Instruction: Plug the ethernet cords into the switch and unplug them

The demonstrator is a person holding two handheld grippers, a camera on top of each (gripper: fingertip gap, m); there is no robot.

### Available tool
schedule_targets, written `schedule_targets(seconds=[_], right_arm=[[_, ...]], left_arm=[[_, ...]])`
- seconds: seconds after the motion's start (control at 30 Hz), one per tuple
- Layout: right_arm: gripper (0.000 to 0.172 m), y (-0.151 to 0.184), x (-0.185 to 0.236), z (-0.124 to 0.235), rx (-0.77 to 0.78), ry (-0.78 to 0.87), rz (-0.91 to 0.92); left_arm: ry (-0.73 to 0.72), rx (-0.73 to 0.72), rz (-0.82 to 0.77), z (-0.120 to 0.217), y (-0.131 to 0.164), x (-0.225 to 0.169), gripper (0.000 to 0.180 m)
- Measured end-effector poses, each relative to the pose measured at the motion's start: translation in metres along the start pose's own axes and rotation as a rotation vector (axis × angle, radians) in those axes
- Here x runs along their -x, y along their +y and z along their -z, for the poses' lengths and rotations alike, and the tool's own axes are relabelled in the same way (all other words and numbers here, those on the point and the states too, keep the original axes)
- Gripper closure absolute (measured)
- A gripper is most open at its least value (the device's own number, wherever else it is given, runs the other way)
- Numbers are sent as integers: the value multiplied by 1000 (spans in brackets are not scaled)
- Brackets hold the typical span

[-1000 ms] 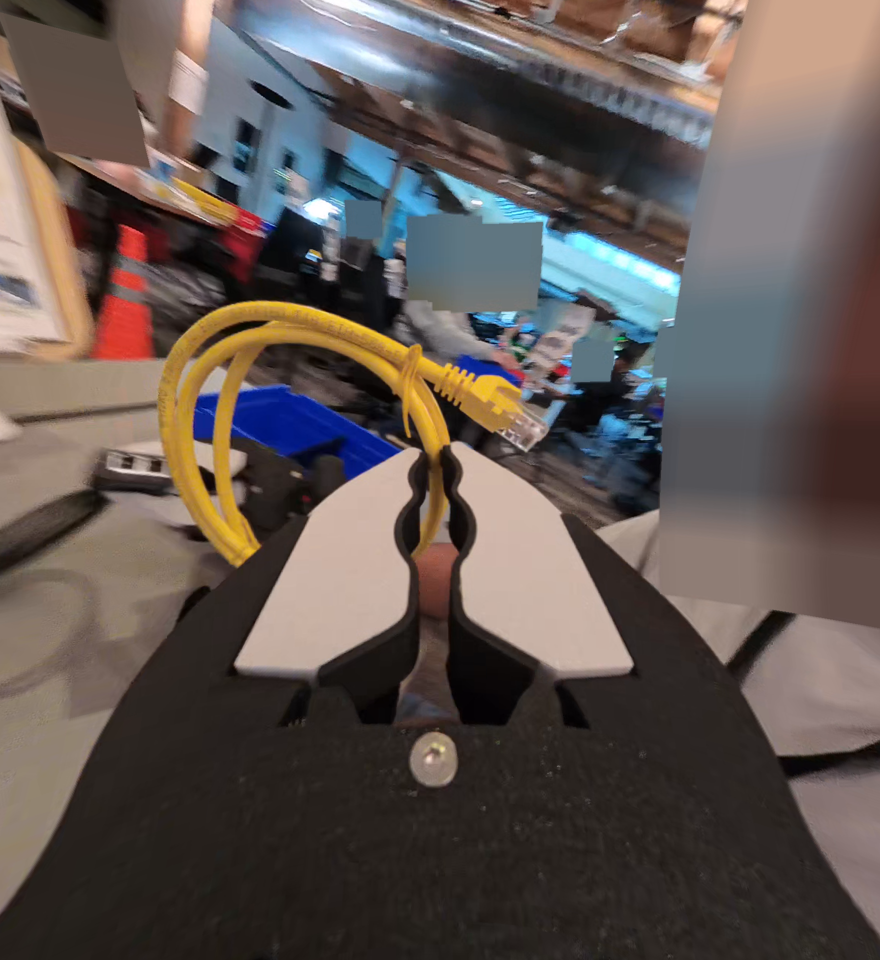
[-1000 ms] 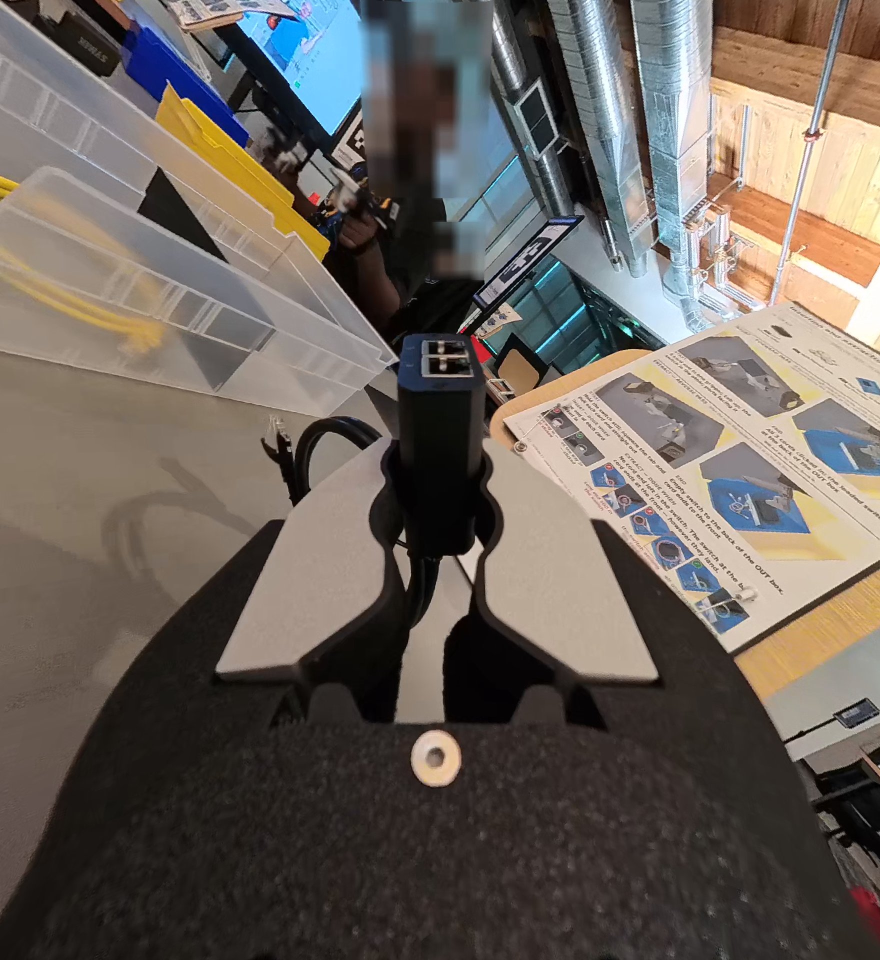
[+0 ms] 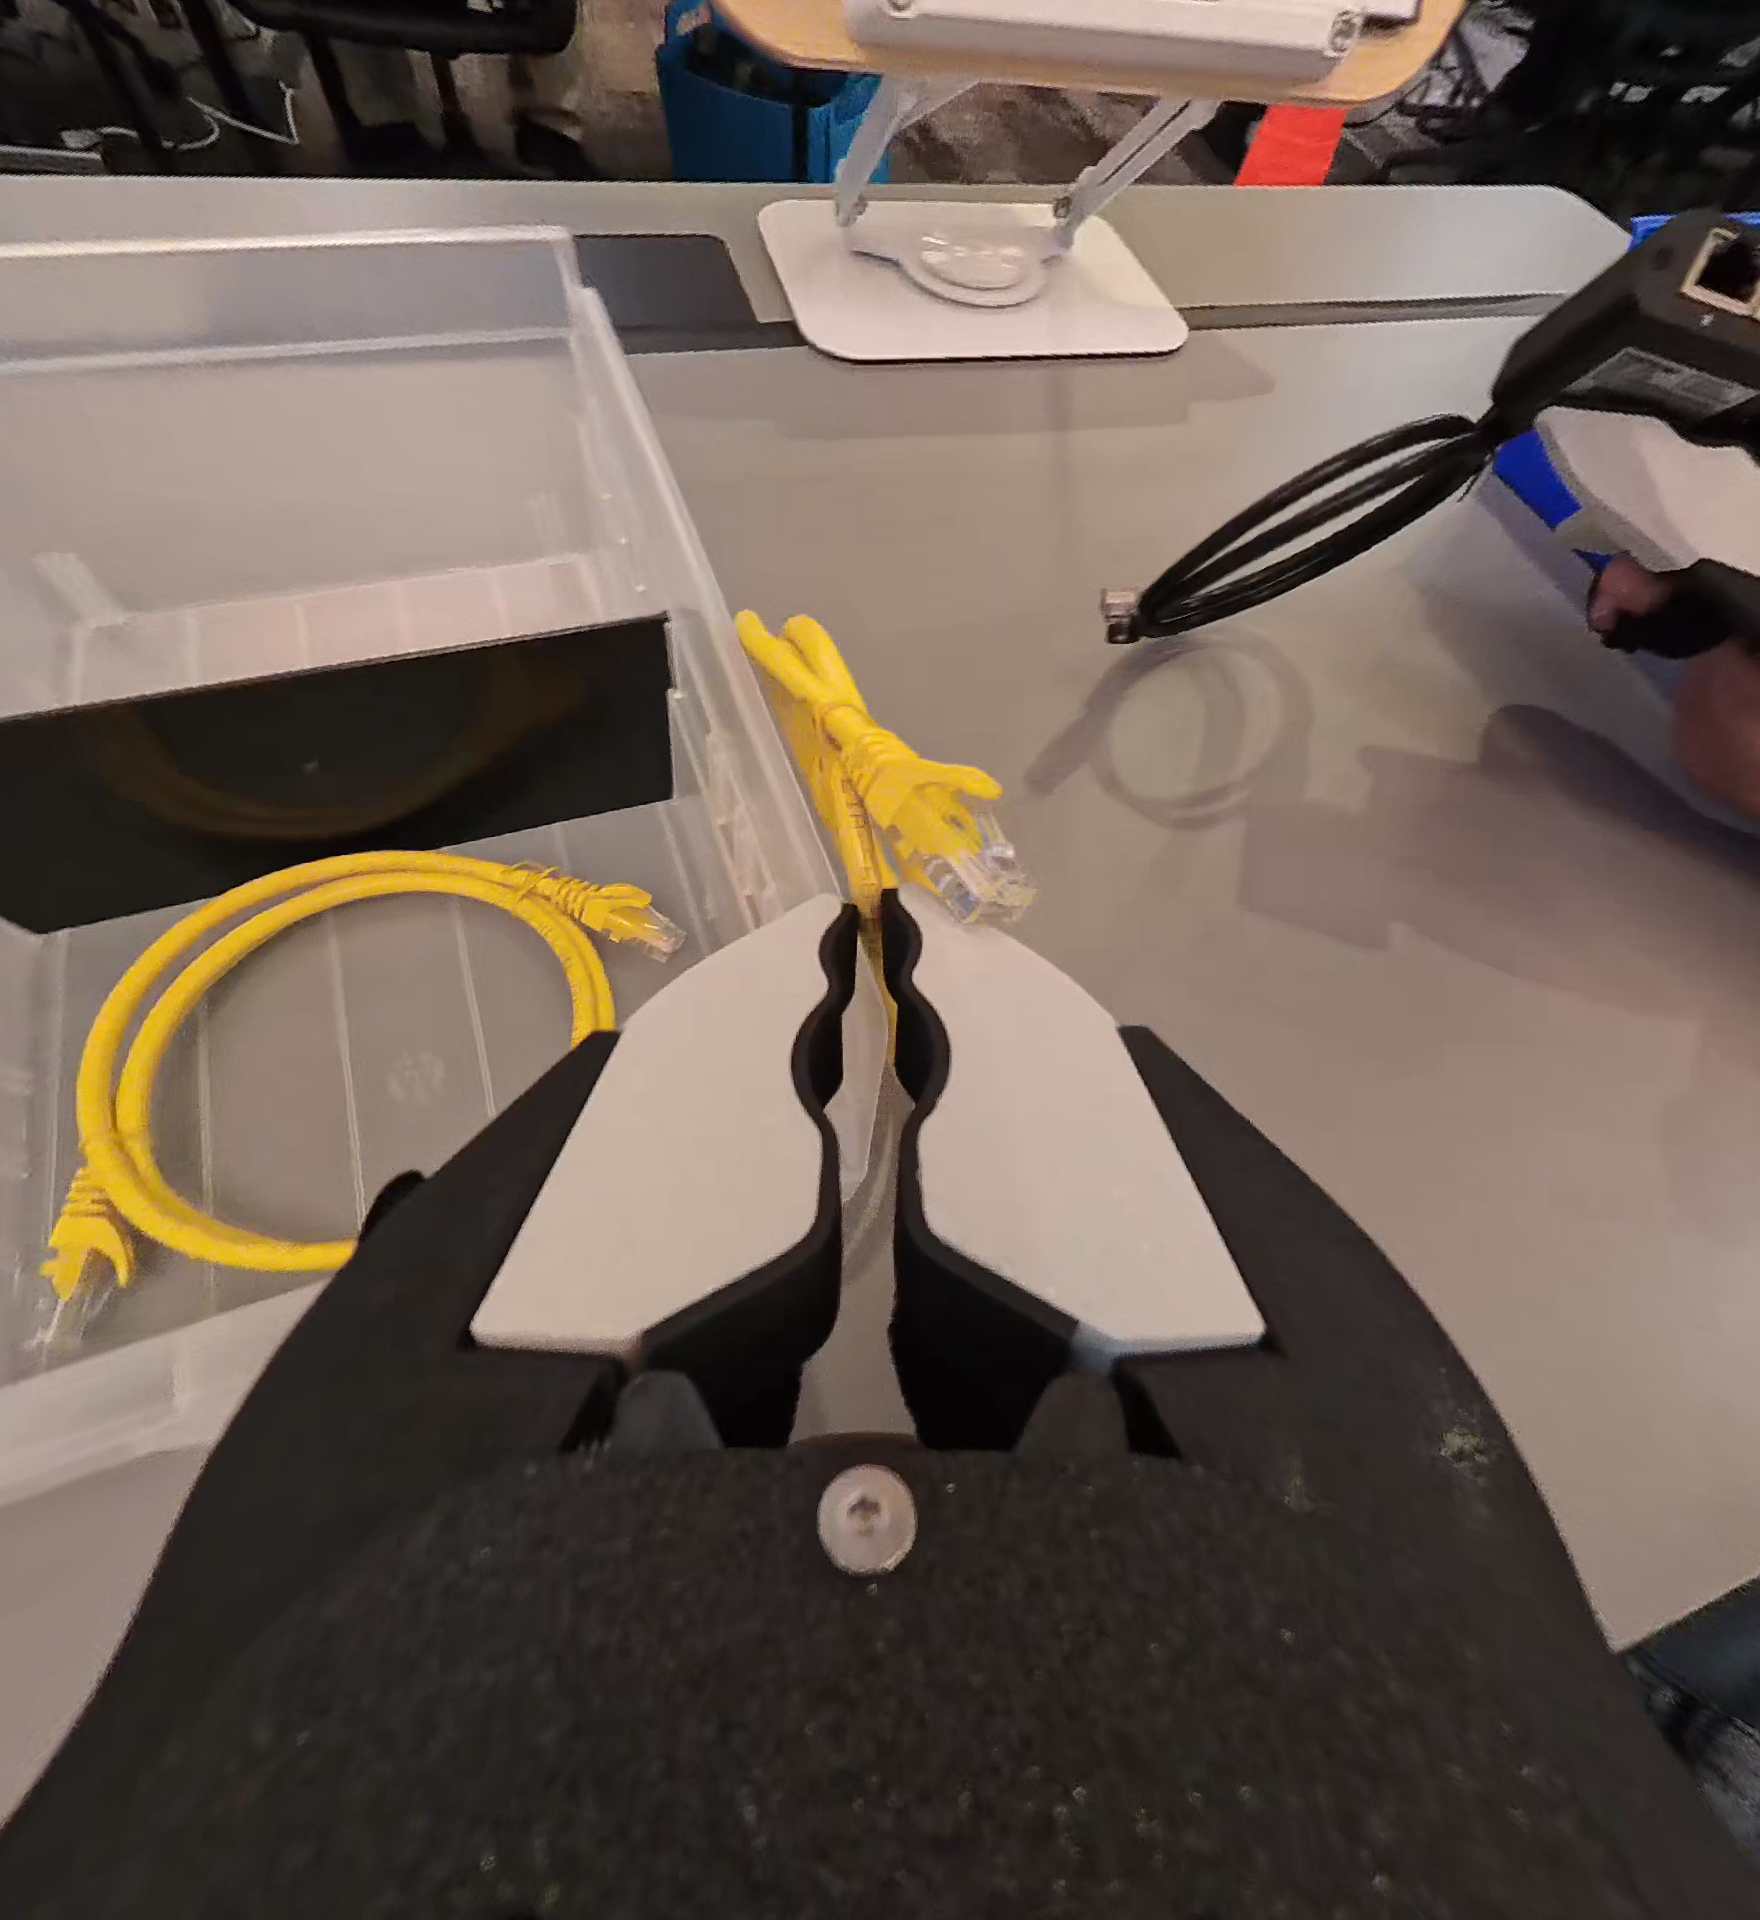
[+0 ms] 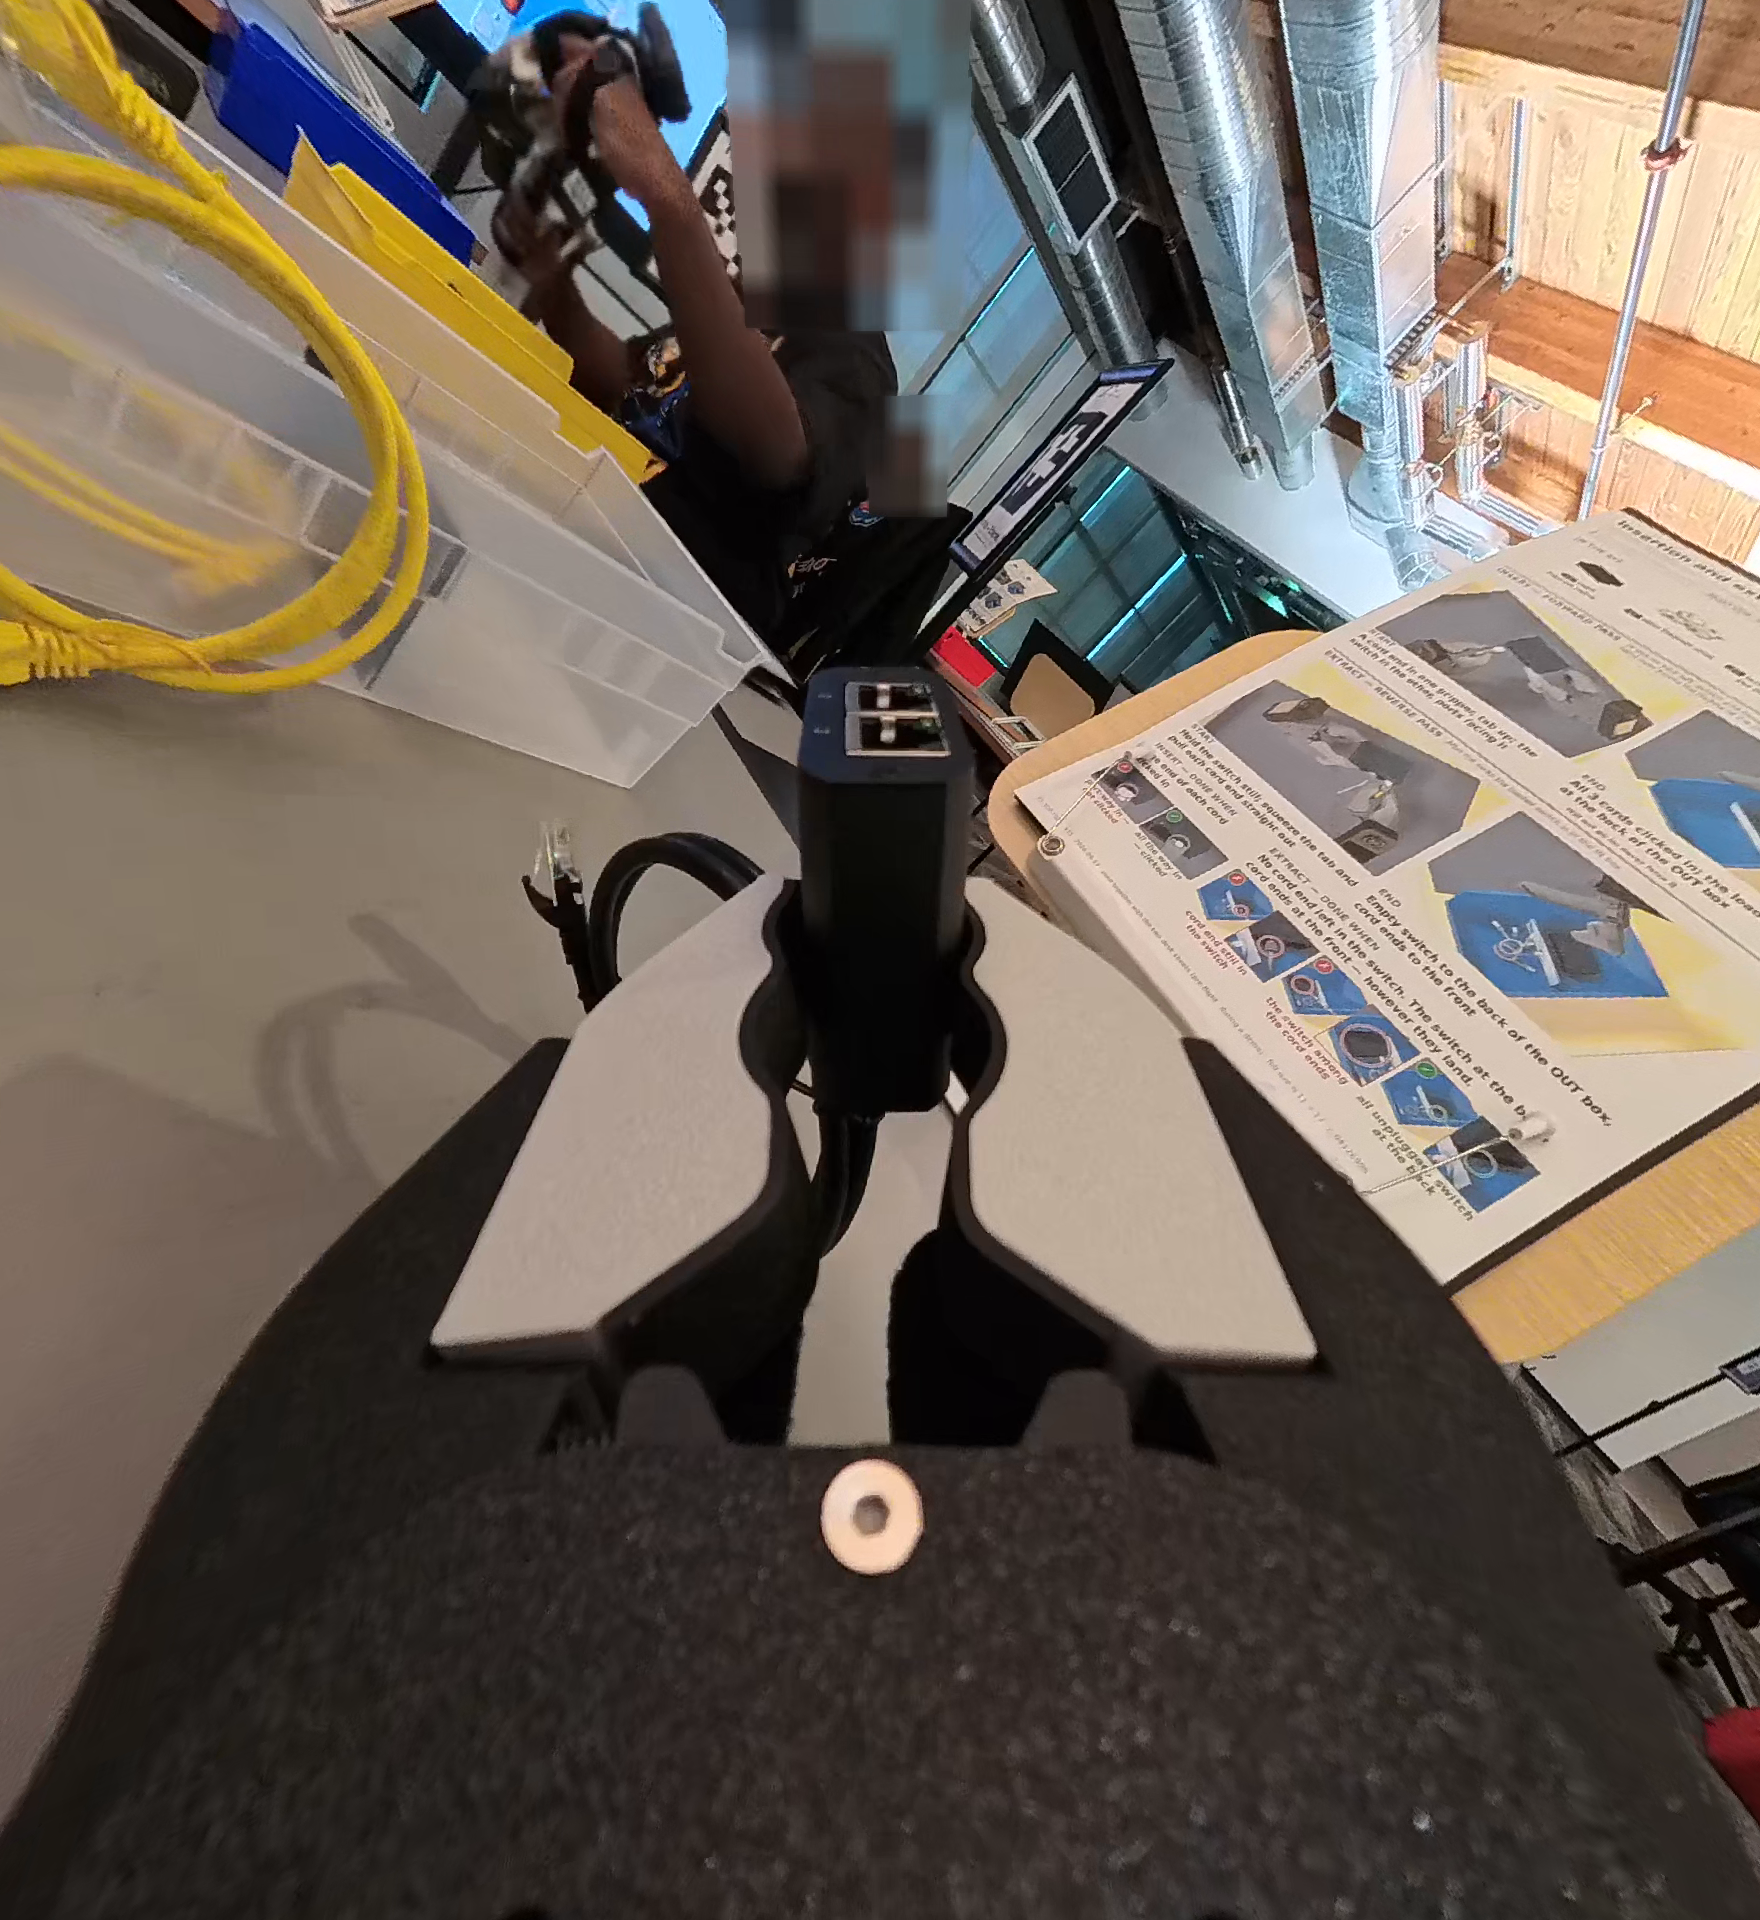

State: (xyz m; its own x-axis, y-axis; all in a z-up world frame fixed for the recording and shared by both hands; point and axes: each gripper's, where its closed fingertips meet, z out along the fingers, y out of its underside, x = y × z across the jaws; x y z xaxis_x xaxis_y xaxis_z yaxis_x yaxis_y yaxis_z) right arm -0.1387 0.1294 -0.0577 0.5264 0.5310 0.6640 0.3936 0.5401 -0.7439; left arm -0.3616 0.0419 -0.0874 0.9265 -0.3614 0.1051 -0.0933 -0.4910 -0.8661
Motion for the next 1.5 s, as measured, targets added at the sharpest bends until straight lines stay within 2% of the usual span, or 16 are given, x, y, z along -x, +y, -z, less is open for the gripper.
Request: schedule_targets(seconds=[0.1,0.2,0.27,0.37,0.4,0.47,0.53,0.67,0.8,1.03,1.1,1.17,1.27,1.37,1.5], right_arm=[[147,0,2,0,1,-5,1],[148,-1,2,0,0,-4,4],[148,-1,2,0,0,-4,3],[147,1,2,-1,3,-5,2],[147,0,2,-1,3,-5,0],[147,0,1,0,3,-3,-2],[148,0,0,0,2,-1,-4],[147,0,0,0,0,-3,-9],[147,2,4,-2,6,-18,-7],[147,1,4,-2,9,-20,-6],[147,2,5,-2,11,-25,-5],[147,2,5,-2,12,-27,-6],[147,2,6,-2,13,-31,1],[147,2,8,-3,12,-34,6],[147,2,9,-3,10,-37,7]], left_arm=[[41,-2,41,9,-1,7,177],[280,-22,90,21,-13,-28,177],[464,-101,145,34,-31,-60,180],[656,-134,201,37,-40,-101,180],[661,-110,206,30,-37,-107,180],[579,-63,180,12,-28,-105,180],[568,-44,162,10,-23,-109,180],[625,59,-100,31,13,-138,177],[692,233,-379,47,67,-164,138],[928,208,-849,55,109,-244,124],[1016,231,-907,52,117,-259,125],[1096,363,-902,48,125,-261,125],[1109,519,-892,46,128,-246,123],[1031,511,-894,49,126,-225,126],[794,483,-789,45,126,-184,126]])
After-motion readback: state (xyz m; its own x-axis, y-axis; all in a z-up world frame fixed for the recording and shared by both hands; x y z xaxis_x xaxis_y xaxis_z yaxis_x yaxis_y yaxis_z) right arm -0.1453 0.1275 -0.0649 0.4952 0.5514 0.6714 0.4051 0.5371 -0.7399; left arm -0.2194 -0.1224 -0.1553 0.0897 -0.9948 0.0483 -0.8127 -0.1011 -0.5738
